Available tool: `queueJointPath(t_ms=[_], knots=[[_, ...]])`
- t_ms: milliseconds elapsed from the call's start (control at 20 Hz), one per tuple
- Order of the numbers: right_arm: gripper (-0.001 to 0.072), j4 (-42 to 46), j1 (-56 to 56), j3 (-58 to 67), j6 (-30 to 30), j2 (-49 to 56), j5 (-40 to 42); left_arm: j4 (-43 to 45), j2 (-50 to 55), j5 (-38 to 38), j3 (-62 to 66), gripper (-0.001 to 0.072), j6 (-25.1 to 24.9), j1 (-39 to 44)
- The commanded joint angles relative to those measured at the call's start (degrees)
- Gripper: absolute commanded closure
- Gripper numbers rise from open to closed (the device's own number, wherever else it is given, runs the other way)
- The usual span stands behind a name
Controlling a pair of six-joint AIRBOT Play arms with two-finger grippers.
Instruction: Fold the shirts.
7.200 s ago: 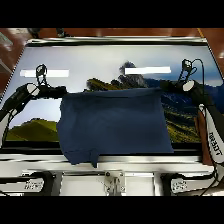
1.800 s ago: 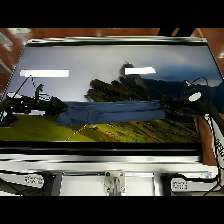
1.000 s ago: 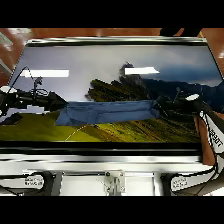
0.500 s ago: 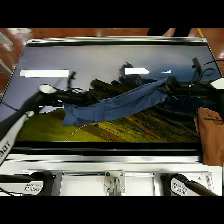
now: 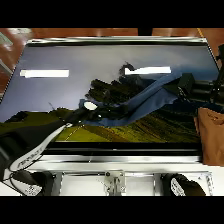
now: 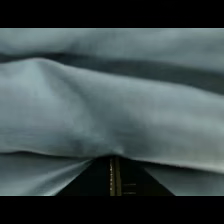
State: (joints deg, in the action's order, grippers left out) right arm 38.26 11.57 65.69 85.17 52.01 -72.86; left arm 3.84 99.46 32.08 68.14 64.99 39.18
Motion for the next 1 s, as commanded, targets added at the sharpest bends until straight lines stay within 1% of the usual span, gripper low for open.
queueJointPath(t_ms=[0,100,200,250,350,450,550,650,750,850,950], knots=[[0.0651,-0.3,0.0,0.1,1.8,-2.0,-2.1,-10.3,6.1,-2.9,5.0,0.0673,0.0,4.4],[0.0651,-0.2,0.0,0.1,1.8,-2.0,-1.7,-10.3,7.1,-1.1,6.3,0.0674,-0.4,3.3],[0.0651,0.0,-0.3,0.0,1.8,-1.9,1.7,-10.1,5.1,-1.2,6.3,0.0676,-4.6,0.7],[0.0651,0.3,-1.5,-0.1,1.8,-1.9,4.5,-9.0,3.3,-1.2,6.3,0.0677,-5.5,-1.1],[0.0651,2.2,-6.4,-0.1,1.9,-1.3,9.8,-2.3,-1.8,-1.1,5.9,0.0677,-5.6,-6.2],[0.0651,4.7,-13.3,-0.1,1.9,1.2,13.0,8.0,-8.5,0.7,5.7,0.0677,-5.2,-13.1],[0.0651,7.5,-21.4,-0.1,1.9,5.8,16.1,15.2,-15.5,3.8,5.7,0.0677,-5.1,-20.9],[0.0651,8.3,-28.8,-0.1,1.9,11.6,20.5,18.4,-22.3,6.9,5.7,0.0677,-5.1,-28.9],[0.0651,8.1,-35.9,-0.1,1.9,18.4,27.0,18.9,-29.1,9.8,5.7,0.0676,-4.7,-37.3],[0.0651,7.0,-42.5,-0.1,1.9,25.5,35.4,18.9,-34.9,12.7,5.7,0.0676,-4.7,-44.5],[0.0651,1.1,-47.7,-0.1,1.8,31.7,44.0,18.9,-39.4,16.5,5.7,0.0676,-4.7,-50.2]])
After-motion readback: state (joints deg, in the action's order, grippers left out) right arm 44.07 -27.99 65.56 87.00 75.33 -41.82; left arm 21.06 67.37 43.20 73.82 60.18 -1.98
